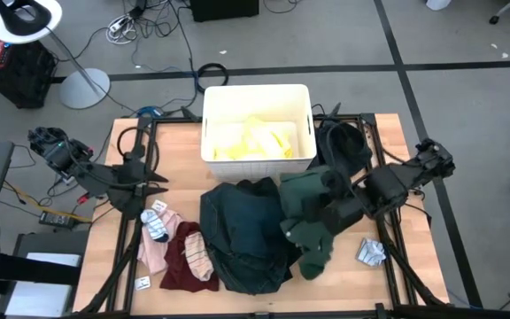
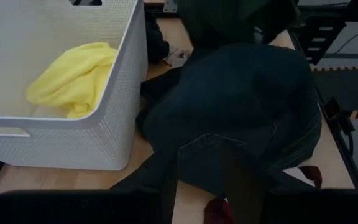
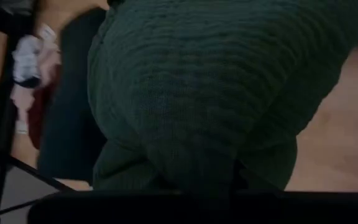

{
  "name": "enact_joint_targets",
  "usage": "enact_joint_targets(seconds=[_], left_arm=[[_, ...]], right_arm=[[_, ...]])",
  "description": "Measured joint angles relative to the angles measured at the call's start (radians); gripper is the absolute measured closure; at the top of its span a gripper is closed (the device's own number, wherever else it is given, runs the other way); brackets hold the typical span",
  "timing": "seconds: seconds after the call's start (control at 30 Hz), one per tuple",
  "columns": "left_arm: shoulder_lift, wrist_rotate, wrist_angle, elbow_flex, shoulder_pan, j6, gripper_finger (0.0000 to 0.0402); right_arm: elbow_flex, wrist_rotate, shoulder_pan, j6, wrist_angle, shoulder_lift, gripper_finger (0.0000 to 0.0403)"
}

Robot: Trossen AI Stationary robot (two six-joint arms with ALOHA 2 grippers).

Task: Sort clothes
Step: Put the green polo shirt into the white laundry bin

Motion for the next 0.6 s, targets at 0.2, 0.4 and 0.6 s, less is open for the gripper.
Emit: enact_joint_targets(seconds=[0.2,0.4,0.6], left_arm=[[-0.008,-0.015,0.0,0.0,0.0,-0.003,0.0282],[-0.02,-0.046,0.0,0.0,0.0,-0.005,0.0282],[-0.032,-0.077,0.0,-0.003,0.0,-0.03,0.0282]], right_arm=[[0.085,0.056,-0.082,-0.184,0.014,0.0,0.0388],[0.147,0.065,-0.192,-0.443,0.128,0.0,0.0388],[0.196,0.044,-0.289,-0.698,0.273,0.0,0.0388]])
